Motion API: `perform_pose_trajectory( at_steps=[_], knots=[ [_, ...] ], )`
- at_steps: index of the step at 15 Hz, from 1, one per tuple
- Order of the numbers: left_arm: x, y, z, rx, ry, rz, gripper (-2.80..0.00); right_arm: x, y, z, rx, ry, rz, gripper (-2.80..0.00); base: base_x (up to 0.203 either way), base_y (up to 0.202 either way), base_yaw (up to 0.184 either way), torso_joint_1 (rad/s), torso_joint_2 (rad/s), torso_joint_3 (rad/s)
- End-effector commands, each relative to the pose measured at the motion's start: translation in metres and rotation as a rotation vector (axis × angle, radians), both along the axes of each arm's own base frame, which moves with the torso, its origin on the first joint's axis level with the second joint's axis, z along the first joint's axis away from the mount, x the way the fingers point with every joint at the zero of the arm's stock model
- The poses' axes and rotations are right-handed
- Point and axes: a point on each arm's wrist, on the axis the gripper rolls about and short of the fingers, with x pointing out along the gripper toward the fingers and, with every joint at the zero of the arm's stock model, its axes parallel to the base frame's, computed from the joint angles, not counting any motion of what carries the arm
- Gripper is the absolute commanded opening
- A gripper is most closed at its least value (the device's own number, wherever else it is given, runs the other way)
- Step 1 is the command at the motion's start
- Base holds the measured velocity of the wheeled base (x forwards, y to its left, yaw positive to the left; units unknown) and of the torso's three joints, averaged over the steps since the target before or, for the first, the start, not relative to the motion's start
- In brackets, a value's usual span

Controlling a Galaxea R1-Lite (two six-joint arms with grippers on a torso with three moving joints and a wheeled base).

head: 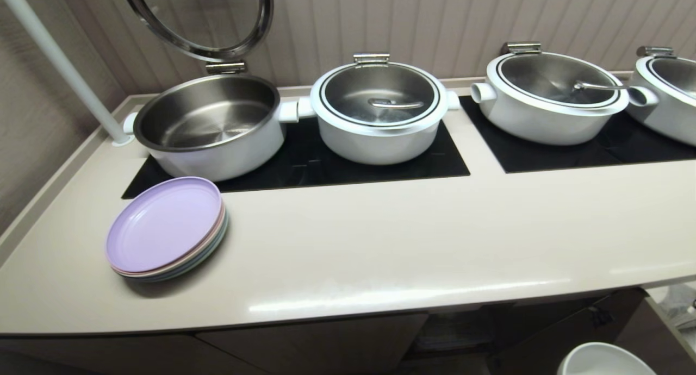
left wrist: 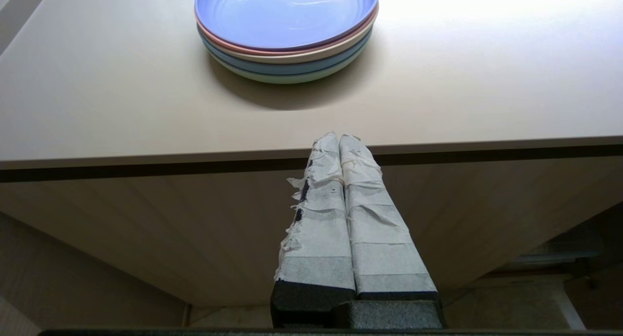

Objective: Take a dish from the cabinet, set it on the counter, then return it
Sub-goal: Put it back into the cabinet

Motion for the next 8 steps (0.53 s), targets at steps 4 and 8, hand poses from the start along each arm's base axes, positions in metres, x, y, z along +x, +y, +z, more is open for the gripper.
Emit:
perform_pose_trajectory(
  at_steps=[4, 8],
  knots=[
    [0.0, 0.0, 0.0, 0.0, 0.0, 0.001, -2.8, -0.0035, 0.0001, -0.0001, 0.031, -0.002, -0.019, -2.8, 0.0, 0.0, 0.0, 0.0, 0.0, 0.0],
    [0.0, 0.0, 0.0, 0.0, 0.0, 0.001, -2.8, -0.0044, 0.0017, -0.0007, 0.062, 0.012, -0.039, -2.8, 0.0, 0.0, 0.0, 0.0, 0.0, 0.0]
  ],
)
